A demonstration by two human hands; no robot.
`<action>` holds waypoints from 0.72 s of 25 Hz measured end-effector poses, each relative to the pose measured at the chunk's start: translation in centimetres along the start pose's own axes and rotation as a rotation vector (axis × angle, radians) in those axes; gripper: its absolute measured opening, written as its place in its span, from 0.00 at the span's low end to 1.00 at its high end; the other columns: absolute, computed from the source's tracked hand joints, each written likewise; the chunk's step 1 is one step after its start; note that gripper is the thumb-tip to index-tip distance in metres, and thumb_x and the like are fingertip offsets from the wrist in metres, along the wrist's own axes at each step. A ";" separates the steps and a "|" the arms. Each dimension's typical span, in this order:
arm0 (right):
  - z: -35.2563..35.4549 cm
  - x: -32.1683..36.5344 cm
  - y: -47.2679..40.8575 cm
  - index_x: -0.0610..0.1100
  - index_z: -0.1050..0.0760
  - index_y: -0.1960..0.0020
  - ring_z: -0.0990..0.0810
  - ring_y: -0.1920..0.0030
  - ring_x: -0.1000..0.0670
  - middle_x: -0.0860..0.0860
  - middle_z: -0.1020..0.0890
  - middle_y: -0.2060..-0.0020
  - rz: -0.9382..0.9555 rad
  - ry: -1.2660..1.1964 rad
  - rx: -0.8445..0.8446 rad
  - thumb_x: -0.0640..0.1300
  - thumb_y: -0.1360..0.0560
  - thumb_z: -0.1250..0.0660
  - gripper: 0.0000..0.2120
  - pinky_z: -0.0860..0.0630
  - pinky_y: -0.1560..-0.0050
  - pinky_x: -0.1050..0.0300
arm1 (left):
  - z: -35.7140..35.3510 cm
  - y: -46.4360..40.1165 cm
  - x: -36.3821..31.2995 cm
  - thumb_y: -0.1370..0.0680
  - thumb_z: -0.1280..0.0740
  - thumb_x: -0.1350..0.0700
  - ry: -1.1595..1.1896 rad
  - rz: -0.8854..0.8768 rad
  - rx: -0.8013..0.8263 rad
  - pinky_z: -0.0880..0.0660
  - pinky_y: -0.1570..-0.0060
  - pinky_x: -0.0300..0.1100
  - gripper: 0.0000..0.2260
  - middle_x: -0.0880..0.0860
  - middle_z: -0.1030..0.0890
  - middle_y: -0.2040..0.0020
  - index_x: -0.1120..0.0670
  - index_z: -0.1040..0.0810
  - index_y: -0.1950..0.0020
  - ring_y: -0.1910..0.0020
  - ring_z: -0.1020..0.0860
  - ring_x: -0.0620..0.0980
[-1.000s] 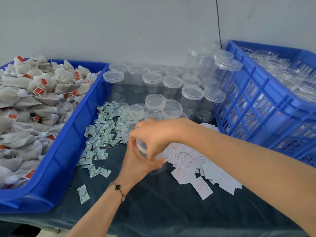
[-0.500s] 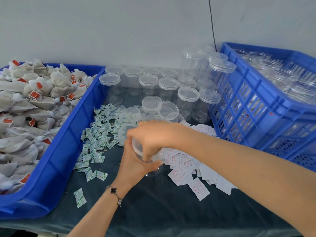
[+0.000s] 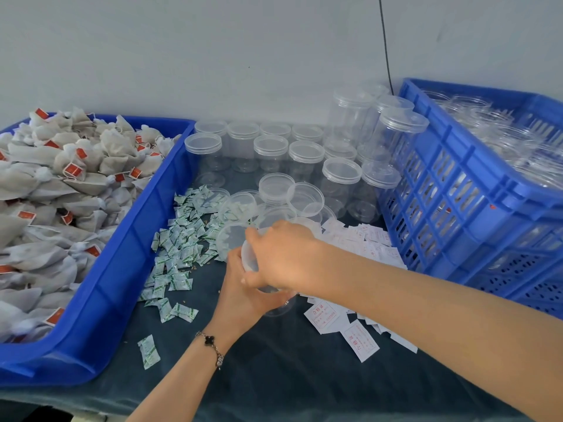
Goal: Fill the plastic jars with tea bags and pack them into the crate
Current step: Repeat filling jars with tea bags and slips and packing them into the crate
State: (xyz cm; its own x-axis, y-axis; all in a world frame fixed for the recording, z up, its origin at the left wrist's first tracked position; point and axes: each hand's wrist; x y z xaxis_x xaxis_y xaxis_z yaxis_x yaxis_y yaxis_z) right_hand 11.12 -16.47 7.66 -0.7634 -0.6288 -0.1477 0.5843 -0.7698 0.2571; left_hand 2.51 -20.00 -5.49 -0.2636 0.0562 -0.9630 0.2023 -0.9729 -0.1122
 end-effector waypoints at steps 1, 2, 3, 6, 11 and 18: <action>0.4 -0.5 0.2 0.47 0.38 0.33 0.32 0.62 0.49 0.48 0.27 0.56 0.041 -0.027 0.017 0.59 0.28 0.35 0.29 0.40 0.70 0.57 | 0.0 0.0 0.0 0.49 0.21 0.44 0.009 -0.005 0.007 0.21 0.50 0.49 0.42 0.51 0.24 0.43 0.49 0.35 0.39 0.48 0.21 0.45; 1.0 -1.0 0.4 0.49 0.37 0.34 0.32 0.64 0.51 0.50 0.28 0.56 0.080 -0.057 0.058 0.59 0.30 0.33 0.29 0.39 0.70 0.57 | 0.0 0.1 0.0 0.48 0.20 0.45 0.012 -0.008 0.006 0.21 0.51 0.46 0.41 0.51 0.24 0.43 0.48 0.35 0.39 0.48 0.21 0.44; 1.7 -1.4 0.5 0.52 0.37 0.34 0.32 0.65 0.53 0.51 0.29 0.57 0.101 -0.092 0.120 0.58 0.31 0.32 0.29 0.37 0.70 0.57 | -0.1 0.2 -0.1 0.48 0.21 0.45 0.009 -0.012 0.002 0.21 0.52 0.41 0.40 0.50 0.24 0.44 0.46 0.35 0.41 0.49 0.21 0.41; 3.3 -2.3 0.4 0.57 0.38 0.36 0.30 0.63 0.54 0.51 0.31 0.52 0.140 -0.201 0.195 0.54 0.35 0.27 0.32 0.34 0.68 0.57 | -0.4 0.4 -0.2 0.47 0.21 0.45 0.023 -0.007 -0.016 0.24 0.54 0.36 0.38 0.50 0.24 0.45 0.44 0.36 0.44 0.49 0.21 0.40; 7.9 -6.7 -1.5 0.59 0.41 0.31 0.26 0.53 0.49 0.51 0.28 0.45 0.057 -0.445 -0.200 0.53 0.38 0.25 0.40 0.31 0.63 0.58 | -0.3 0.6 0.2 0.49 0.21 0.42 0.048 0.002 -0.009 0.32 0.44 0.30 0.40 0.39 0.30 0.39 0.38 0.37 0.43 0.38 0.30 0.34; -1.5 -10.2 -3.2 0.49 0.50 0.27 0.36 0.33 0.47 0.48 0.42 0.32 -0.188 -0.915 -0.192 0.45 0.34 0.23 0.47 0.29 0.42 0.55 | -0.3 0.7 0.2 0.49 0.21 0.43 0.064 0.007 0.004 0.35 0.45 0.23 0.40 0.39 0.31 0.38 0.40 0.37 0.42 0.38 0.31 0.32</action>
State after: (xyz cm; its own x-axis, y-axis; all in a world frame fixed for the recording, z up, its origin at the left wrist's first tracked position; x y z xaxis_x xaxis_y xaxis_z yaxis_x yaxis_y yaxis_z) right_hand 17.43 -7.74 6.85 -0.7212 -0.2261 0.6548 0.4033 -0.9056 0.1315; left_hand 2.92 -20.61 -5.80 -0.2013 0.0632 -0.9775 0.2000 -0.9742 -0.1042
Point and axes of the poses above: each hand's wrist, its own y-axis away from the middle knuckle, its own z-axis out of the back of the hand, x = y × z
